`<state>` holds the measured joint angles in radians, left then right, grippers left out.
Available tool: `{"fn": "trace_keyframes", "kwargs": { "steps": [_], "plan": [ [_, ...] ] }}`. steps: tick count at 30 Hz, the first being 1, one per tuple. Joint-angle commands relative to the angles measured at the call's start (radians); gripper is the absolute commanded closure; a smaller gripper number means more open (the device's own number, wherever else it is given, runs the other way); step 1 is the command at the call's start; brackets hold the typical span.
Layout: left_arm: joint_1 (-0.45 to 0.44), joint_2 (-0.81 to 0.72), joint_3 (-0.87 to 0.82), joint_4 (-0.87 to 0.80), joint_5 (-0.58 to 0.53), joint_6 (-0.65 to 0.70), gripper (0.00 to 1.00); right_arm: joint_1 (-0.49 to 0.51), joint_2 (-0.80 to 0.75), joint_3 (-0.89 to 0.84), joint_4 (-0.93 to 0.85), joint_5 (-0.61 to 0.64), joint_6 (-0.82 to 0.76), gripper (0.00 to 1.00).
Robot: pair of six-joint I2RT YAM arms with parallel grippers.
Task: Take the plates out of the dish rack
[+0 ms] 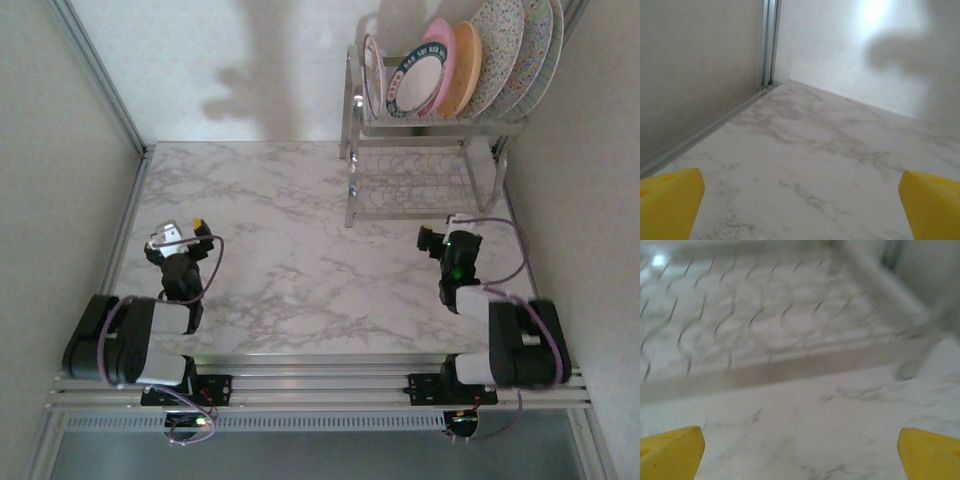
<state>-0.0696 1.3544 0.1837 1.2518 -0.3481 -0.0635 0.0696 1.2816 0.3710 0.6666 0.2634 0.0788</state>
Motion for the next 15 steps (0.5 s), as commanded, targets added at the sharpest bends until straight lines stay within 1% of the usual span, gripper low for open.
{"fn": "trace_keyframes", "kwargs": {
  "steps": [1,3,5,6,7,8,9,10,11,12,13,14,15],
  "plan": [
    [-0.040,-0.141,0.048,-0.077,-0.154,-0.001,0.01,0.005,-0.245,0.062,-0.166,0.274,0.052,0.01],
    [-0.060,-0.211,0.138,-0.182,-0.212,-0.032,0.01,0.000,-0.355,0.199,-0.305,0.361,0.012,0.01],
    [-0.083,-0.254,0.275,-0.291,-0.243,-0.052,0.01,-0.001,-0.390,0.401,-0.453,0.433,-0.032,0.01],
    [-0.094,-0.261,0.341,-0.337,-0.250,-0.057,0.01,-0.002,-0.381,0.523,-0.571,0.454,-0.009,0.01],
    [-0.105,-0.261,0.437,-0.423,-0.275,-0.102,0.01,-0.010,-0.359,0.685,-0.753,0.449,0.050,0.01],
    [-0.105,-0.255,0.563,-0.584,-0.298,-0.218,0.01,-0.013,-0.318,0.836,-0.920,0.412,0.087,0.01],
    [-0.102,-0.244,0.696,-0.822,-0.284,-0.344,0.01,-0.013,-0.287,0.937,-1.051,0.409,0.145,0.01],
    [-0.088,-0.218,0.838,-1.074,-0.202,-0.427,0.01,-0.018,-0.262,1.014,-1.151,0.411,0.262,0.01],
    [-0.080,-0.195,0.939,-1.237,-0.155,-0.540,0.00,-0.050,-0.257,1.043,-1.153,0.301,0.296,0.01],
    [-0.060,-0.182,0.961,-1.236,-0.085,-0.605,0.00,-0.088,-0.261,1.053,-1.121,0.137,0.260,0.01],
    [-0.010,-0.176,0.954,-1.173,0.101,-0.643,0.01,-0.104,-0.253,1.075,-1.101,0.042,0.236,0.01],
    [0.017,-0.173,0.947,-1.114,0.226,-0.703,0.00,-0.105,-0.228,1.120,-1.121,0.029,0.236,0.01],
    [0.019,-0.166,0.956,-1.095,0.263,-0.733,0.01,-0.106,-0.203,1.162,-1.156,0.037,0.246,0.01]
  ]
}}
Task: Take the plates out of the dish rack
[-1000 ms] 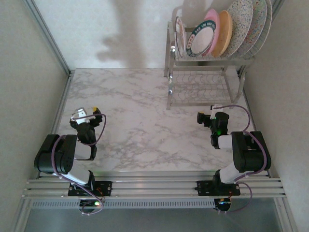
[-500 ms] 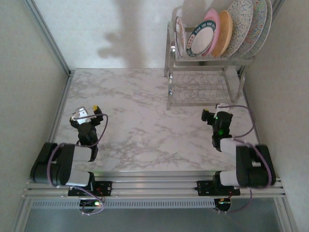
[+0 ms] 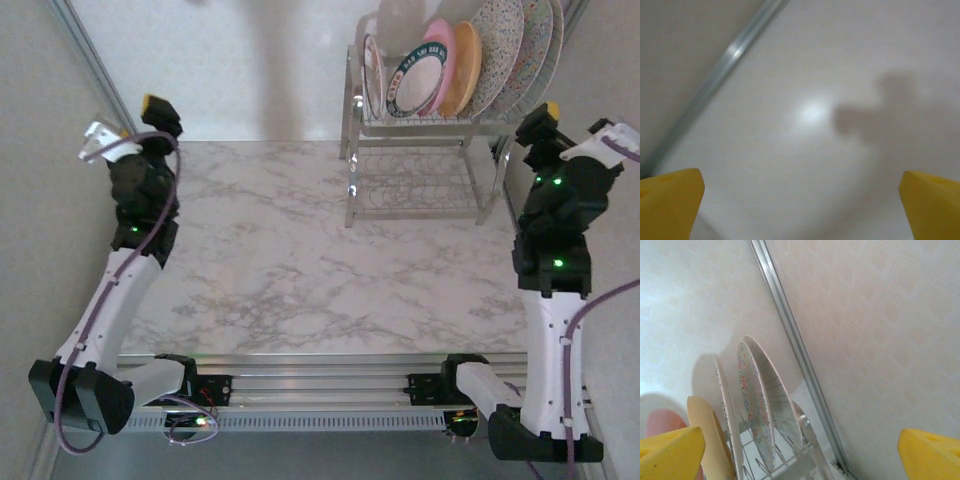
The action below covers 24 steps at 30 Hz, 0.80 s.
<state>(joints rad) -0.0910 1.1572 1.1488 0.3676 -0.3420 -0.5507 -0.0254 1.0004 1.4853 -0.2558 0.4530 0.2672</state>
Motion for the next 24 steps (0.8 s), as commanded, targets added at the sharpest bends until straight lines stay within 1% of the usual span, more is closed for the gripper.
{"fn": "trace_keyframes", "kwargs": {
  "steps": [1,3,5,7,8,9,12,14,17,19,20,22,24],
  "plan": [
    [0.029,0.046,0.025,-0.225,0.274,-0.260,0.00,-0.015,0.114,0.095,-0.261,-0.153,0.047,0.01],
    [-0.007,0.084,0.114,-0.291,0.296,-0.234,0.00,-0.024,0.160,0.156,-0.272,-0.159,0.009,0.01],
    [-0.073,0.117,0.208,-0.368,0.295,-0.171,0.01,-0.054,0.191,0.186,-0.233,-0.222,-0.038,0.01],
    [-0.130,0.128,0.260,-0.420,0.292,-0.129,0.00,-0.110,0.236,0.233,-0.243,-0.280,-0.043,0.01],
    [-0.153,0.128,0.268,-0.428,0.302,-0.118,0.00,-0.149,0.252,0.240,-0.242,-0.332,-0.038,0.01],
    [-0.174,0.123,0.267,-0.429,0.323,-0.110,0.00,-0.192,0.260,0.229,-0.216,-0.411,-0.034,0.03],
    [-0.242,0.114,0.277,-0.448,0.348,-0.079,0.00,-0.283,0.262,0.156,-0.093,-0.582,-0.052,0.06],
    [-0.288,0.111,0.288,-0.461,0.351,-0.046,0.00,-0.316,0.261,0.099,-0.012,-0.659,-0.079,0.10],
    [-0.335,0.110,0.296,-0.462,0.383,-0.008,0.00,-0.366,0.240,-0.067,0.228,-0.773,-0.090,0.14],
    [-0.356,0.110,0.302,-0.459,0.405,0.019,0.00,-0.382,0.229,-0.184,0.430,-0.846,-0.121,0.19],
    [-0.364,0.111,0.304,-0.457,0.409,0.030,0.00,-0.385,0.233,-0.208,0.482,-0.868,-0.140,0.20],
    [-0.372,0.111,0.302,-0.450,0.422,0.044,0.01,-0.389,0.259,-0.226,0.543,-0.920,-0.173,0.24],
    [-0.378,0.111,0.300,-0.436,0.443,0.052,0.01,-0.389,0.286,-0.235,0.587,-0.953,-0.198,0.25]
  ]
}}
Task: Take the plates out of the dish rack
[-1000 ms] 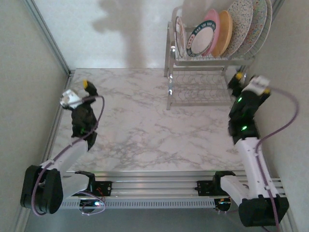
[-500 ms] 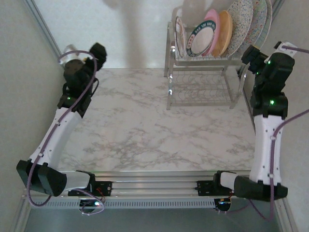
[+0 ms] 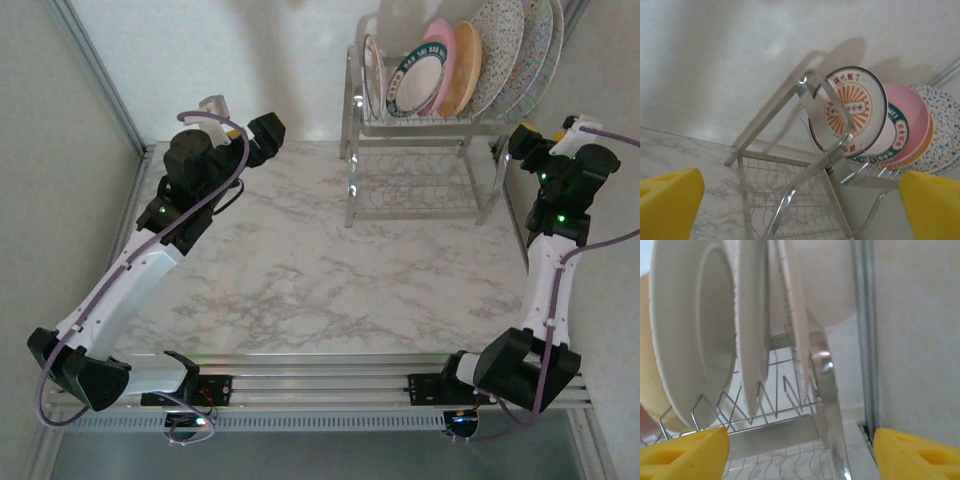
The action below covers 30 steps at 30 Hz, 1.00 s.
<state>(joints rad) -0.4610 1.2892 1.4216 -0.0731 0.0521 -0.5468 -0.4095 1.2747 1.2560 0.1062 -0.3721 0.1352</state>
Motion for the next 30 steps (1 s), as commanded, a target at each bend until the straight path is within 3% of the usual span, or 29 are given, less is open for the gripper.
{"fn": "trace_keyframes", "kwargs": {
  "steps": [1,14,30],
  "plan": [
    [-0.010,-0.022,0.026,0.015,0.061,0.050,0.01,-0.005,0.023,-0.014,0.258,-0.120,-0.064,0.25],
    [-0.039,0.002,0.049,0.060,0.102,0.053,0.02,-0.005,0.143,0.003,0.387,-0.097,-0.055,0.34],
    [-0.046,0.036,0.086,0.152,0.218,0.030,0.03,-0.005,0.286,0.167,0.365,-0.158,0.005,0.59]
  ]
}}
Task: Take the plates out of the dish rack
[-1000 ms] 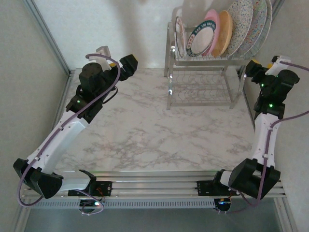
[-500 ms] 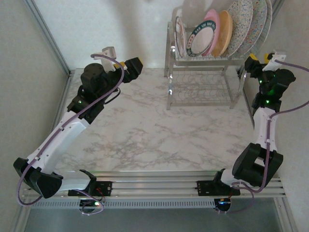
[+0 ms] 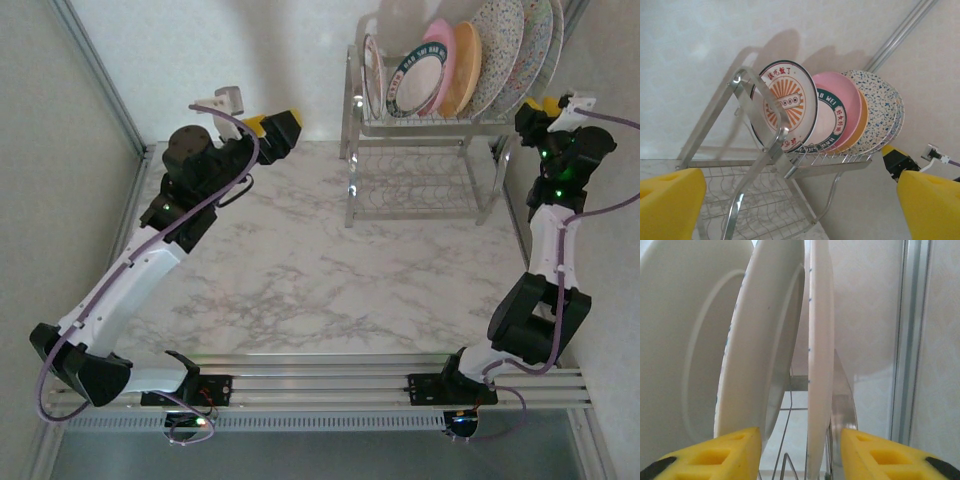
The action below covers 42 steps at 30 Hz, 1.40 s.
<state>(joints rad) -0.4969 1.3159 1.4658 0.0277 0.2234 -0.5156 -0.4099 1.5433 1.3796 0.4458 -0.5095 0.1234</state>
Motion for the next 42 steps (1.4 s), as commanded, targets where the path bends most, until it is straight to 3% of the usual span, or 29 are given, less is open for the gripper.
{"fn": "trace_keyframes", "kwargs": {
  "steps": [1,12,26,42],
  "plan": [
    [-0.010,0.014,0.049,0.055,0.054,-0.003,0.03,-0.005,0.024,0.051,0.025,-0.022,0.021,0.60],
    [-0.036,0.063,0.114,0.078,0.126,-0.013,0.03,0.003,0.090,0.144,-0.017,-0.016,0.023,0.63],
    [-0.068,0.080,0.127,0.082,0.115,-0.010,0.03,0.043,0.163,0.238,-0.059,-0.005,0.021,0.70],
    [-0.073,0.074,0.126,0.080,0.104,-0.006,0.03,0.078,0.159,0.266,-0.075,0.024,0.024,0.99]
  ]
}}
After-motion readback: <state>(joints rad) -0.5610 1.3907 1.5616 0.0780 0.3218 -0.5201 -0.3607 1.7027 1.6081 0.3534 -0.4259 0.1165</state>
